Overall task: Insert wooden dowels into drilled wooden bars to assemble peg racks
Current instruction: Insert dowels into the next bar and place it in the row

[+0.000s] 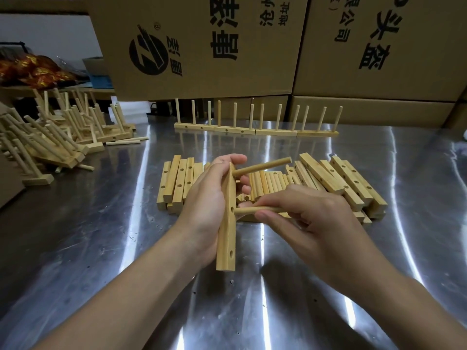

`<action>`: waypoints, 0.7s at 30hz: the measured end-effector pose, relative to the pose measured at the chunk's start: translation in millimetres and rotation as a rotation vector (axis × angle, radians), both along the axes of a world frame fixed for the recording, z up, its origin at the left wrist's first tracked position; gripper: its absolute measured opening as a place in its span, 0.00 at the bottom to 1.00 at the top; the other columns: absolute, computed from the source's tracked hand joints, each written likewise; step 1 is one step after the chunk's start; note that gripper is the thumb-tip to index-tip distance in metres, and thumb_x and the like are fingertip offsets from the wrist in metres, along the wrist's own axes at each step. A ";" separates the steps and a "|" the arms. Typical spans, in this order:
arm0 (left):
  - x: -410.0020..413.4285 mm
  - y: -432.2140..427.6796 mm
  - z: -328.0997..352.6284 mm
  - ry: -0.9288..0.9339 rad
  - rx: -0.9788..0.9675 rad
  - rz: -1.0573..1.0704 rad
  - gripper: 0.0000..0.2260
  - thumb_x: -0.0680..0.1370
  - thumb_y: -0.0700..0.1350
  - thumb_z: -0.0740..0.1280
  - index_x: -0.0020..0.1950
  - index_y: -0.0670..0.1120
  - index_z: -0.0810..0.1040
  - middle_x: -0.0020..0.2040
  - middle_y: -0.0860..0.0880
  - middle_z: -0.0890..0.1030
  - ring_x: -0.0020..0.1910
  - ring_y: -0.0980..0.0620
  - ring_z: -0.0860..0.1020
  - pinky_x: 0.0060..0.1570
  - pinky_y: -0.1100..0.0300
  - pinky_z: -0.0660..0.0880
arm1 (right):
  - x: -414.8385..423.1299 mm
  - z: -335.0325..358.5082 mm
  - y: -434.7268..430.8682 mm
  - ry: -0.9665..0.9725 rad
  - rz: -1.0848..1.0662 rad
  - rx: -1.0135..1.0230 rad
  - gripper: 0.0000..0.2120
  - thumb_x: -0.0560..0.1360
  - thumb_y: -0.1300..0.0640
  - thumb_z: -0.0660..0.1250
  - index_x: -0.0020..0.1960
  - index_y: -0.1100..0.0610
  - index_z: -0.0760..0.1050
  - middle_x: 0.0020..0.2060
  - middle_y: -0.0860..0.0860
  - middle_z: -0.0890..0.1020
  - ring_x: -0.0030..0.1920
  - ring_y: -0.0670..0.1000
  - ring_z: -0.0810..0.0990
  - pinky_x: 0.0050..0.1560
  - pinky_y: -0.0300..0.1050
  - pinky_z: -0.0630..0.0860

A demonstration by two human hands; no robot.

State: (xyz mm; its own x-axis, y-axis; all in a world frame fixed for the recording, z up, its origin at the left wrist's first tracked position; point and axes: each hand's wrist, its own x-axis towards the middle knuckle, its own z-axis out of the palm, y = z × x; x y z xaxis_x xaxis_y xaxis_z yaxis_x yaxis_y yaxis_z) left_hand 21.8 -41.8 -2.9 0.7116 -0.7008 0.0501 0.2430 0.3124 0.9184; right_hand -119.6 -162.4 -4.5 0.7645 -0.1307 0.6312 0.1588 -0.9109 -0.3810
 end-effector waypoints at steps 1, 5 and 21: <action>-0.8 -0.2 0.6 -0.018 0.004 0.002 0.15 0.89 0.49 0.56 0.62 0.47 0.82 0.42 0.47 0.79 0.40 0.53 0.79 0.36 0.59 0.79 | 0.0 -0.2 -0.2 -0.005 0.002 -0.002 0.09 0.81 0.50 0.71 0.59 0.49 0.86 0.41 0.33 0.77 0.41 0.34 0.76 0.44 0.27 0.68; -3.1 -0.5 0.5 -0.104 0.044 0.009 0.15 0.89 0.48 0.55 0.59 0.50 0.82 0.43 0.47 0.78 0.42 0.52 0.78 0.39 0.56 0.78 | 0.2 -1.5 -0.2 -0.007 0.002 -0.041 0.08 0.81 0.51 0.71 0.58 0.50 0.86 0.42 0.35 0.76 0.42 0.34 0.76 0.44 0.27 0.68; -15.7 0.6 -5.2 -0.459 -0.012 0.084 0.12 0.81 0.52 0.55 0.54 0.51 0.76 0.43 0.51 0.75 0.44 0.52 0.74 0.42 0.51 0.71 | -0.6 -2.9 12.2 0.231 0.026 0.604 0.16 0.80 0.43 0.69 0.39 0.49 0.85 0.21 0.42 0.66 0.23 0.43 0.62 0.26 0.35 0.59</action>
